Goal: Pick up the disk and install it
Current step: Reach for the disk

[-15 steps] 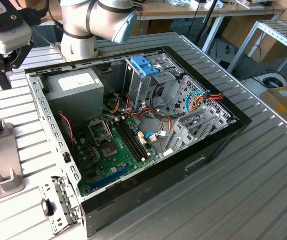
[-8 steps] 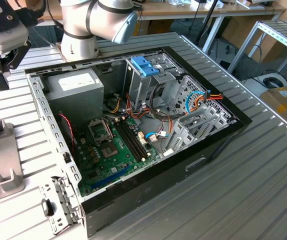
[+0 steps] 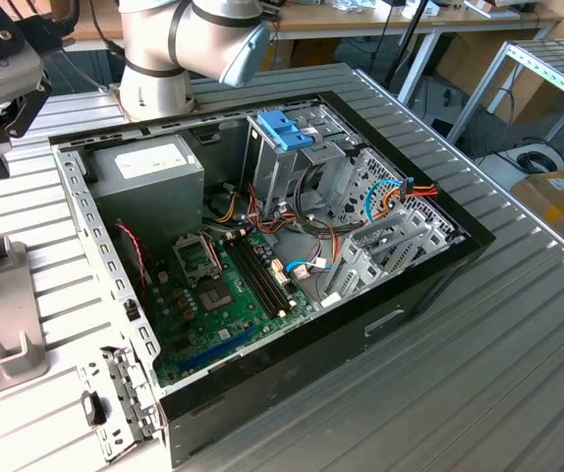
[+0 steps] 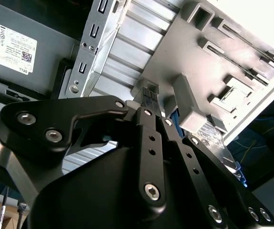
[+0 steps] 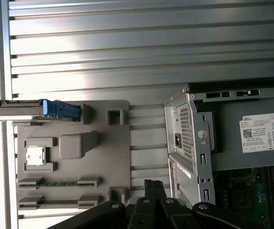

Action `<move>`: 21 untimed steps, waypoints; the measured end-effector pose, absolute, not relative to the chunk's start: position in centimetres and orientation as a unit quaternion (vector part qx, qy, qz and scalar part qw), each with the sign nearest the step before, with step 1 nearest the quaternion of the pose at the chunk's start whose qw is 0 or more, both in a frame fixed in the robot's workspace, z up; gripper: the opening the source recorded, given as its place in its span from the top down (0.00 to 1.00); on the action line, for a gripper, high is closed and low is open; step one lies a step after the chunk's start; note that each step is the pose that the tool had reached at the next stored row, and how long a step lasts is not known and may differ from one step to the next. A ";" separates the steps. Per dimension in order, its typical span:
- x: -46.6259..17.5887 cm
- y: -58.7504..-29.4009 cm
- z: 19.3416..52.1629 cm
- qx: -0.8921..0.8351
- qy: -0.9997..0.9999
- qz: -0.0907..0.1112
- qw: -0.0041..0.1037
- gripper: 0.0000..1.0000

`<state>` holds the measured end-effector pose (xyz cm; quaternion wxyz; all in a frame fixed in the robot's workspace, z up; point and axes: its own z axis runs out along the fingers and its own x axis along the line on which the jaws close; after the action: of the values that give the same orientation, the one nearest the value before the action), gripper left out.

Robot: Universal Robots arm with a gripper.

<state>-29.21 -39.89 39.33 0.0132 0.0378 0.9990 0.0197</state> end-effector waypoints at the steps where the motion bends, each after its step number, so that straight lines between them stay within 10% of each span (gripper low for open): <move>1: -29.3 -39.9 39.3 0.038 0.999 0.020 0.013 0.90; 21: -30.4 -39.9 39.3 0.038 0.999 0.020 0.013 0.90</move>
<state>-30.40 -39.89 39.33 0.0131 0.0378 0.9990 0.0197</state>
